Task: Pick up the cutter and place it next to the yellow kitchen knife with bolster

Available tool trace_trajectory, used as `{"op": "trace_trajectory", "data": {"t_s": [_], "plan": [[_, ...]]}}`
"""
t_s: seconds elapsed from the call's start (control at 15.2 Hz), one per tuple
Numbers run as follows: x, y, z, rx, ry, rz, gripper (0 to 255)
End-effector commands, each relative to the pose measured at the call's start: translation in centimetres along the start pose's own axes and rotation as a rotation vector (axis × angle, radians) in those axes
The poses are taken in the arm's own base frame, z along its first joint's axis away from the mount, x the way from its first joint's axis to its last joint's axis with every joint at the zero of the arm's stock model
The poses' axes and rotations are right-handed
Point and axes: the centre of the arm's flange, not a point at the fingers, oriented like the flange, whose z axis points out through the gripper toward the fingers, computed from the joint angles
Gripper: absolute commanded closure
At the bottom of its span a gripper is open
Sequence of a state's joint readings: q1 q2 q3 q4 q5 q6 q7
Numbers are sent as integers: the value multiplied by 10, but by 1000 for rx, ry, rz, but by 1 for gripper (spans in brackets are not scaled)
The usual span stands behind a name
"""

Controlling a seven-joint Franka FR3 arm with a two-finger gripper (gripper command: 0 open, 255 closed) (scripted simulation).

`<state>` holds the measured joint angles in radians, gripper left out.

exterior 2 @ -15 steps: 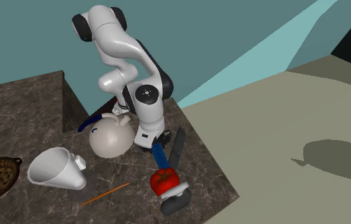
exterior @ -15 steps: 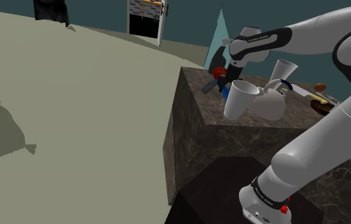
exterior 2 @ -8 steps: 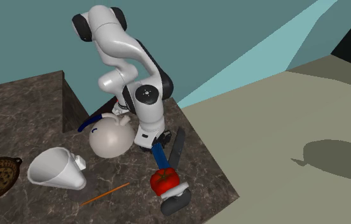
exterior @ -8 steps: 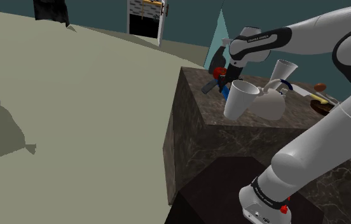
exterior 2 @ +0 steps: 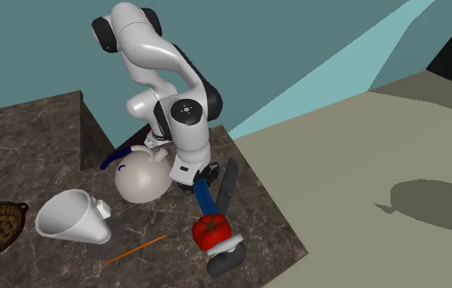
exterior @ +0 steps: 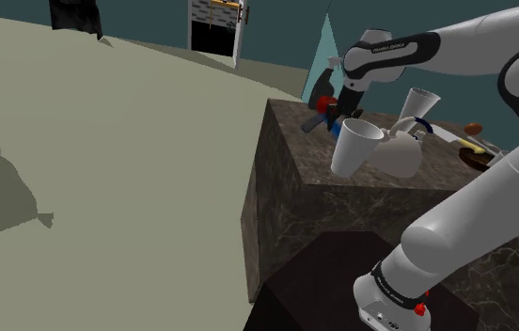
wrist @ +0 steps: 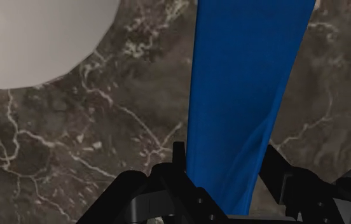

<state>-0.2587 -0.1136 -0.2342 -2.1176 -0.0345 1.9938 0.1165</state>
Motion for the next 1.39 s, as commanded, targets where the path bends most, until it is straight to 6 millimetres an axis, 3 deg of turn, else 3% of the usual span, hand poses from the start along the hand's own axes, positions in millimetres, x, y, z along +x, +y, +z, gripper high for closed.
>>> {"op": "trace_trajectory", "data": {"t_s": [0.0,1.19,1.32], "plan": [[0,0,-10,0,0,0,255],[-1,0,-100,0,0,0,255],[-9,25,-100,0,0,0,255]]}}
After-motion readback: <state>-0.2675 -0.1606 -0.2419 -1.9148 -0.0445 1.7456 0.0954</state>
